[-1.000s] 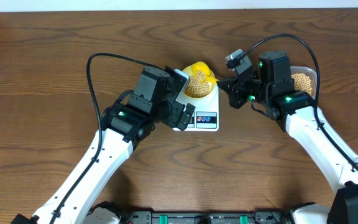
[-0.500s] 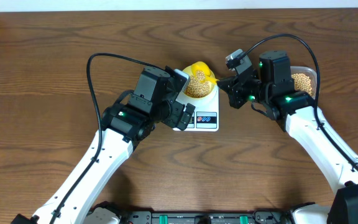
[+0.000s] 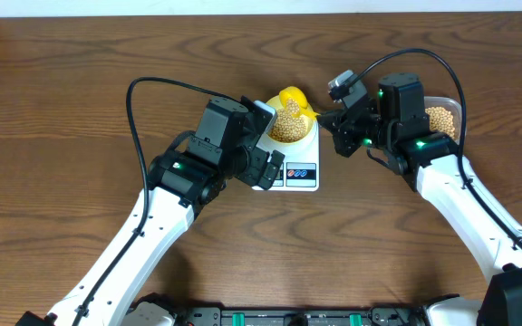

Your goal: Scoop item into bowl and weigh 50g on scale

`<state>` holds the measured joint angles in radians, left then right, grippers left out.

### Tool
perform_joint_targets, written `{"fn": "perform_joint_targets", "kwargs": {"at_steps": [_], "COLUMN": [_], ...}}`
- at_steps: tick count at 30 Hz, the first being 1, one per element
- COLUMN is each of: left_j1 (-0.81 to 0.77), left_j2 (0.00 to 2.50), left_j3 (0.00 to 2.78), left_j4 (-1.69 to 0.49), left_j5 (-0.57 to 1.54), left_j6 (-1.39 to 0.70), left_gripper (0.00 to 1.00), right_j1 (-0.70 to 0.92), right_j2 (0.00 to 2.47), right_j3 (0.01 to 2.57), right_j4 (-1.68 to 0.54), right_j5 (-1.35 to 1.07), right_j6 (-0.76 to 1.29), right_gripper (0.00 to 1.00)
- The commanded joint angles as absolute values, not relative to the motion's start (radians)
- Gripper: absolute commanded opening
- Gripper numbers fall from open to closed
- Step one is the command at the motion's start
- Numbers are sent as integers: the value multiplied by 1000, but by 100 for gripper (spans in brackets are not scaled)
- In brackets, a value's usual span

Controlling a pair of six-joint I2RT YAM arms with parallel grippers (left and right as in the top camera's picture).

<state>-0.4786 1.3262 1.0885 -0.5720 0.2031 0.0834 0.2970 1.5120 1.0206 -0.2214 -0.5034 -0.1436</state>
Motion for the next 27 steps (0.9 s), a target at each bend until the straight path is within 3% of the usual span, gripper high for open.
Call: {"fn": "perform_joint_targets", "kwargs": {"at_steps": [1,27], "left_j1": [-474,-474], "left_j2": [1324,1324], "left_j3": [1092,1092], "left_j4": [-571,-571], "left_j5": [191,191], "left_j6": [93,93], "left_gripper": [98,98], "right_j1": [305,324], "right_j2": [1517,1517], "right_j3": [1030,1030], "right_j4": [-220,-199], "right_j5": [-505,-496], "right_j6": [-212,-199], "right_gripper": [1,1]}}
